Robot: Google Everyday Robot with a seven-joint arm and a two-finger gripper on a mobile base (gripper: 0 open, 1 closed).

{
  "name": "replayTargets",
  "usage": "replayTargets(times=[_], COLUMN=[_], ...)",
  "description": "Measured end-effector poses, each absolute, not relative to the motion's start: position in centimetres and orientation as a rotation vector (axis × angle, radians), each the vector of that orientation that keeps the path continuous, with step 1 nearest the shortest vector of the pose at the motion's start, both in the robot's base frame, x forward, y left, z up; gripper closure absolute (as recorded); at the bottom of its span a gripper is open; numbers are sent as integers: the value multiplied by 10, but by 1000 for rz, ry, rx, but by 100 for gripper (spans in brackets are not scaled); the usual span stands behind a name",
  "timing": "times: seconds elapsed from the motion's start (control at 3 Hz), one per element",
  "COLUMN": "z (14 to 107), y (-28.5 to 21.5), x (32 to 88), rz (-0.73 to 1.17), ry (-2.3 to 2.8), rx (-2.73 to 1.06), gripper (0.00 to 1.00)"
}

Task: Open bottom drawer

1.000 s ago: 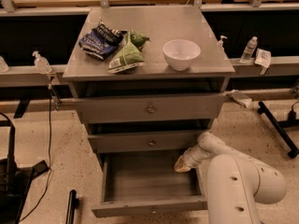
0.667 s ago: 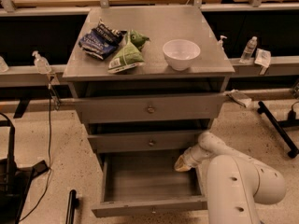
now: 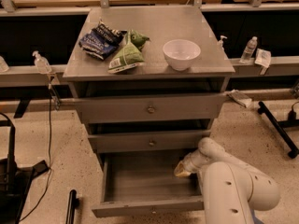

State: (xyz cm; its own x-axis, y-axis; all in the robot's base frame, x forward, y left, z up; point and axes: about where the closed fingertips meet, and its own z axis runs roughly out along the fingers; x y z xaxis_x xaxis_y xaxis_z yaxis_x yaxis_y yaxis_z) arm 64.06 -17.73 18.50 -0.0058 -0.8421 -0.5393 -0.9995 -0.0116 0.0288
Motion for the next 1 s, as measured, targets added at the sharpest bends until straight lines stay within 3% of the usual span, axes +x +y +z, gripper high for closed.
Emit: replayTargets(times=[1.0], z=[158], y=[-196], x=[530], rz=[802], ry=[2071], rx=[-1820], gripper=[100])
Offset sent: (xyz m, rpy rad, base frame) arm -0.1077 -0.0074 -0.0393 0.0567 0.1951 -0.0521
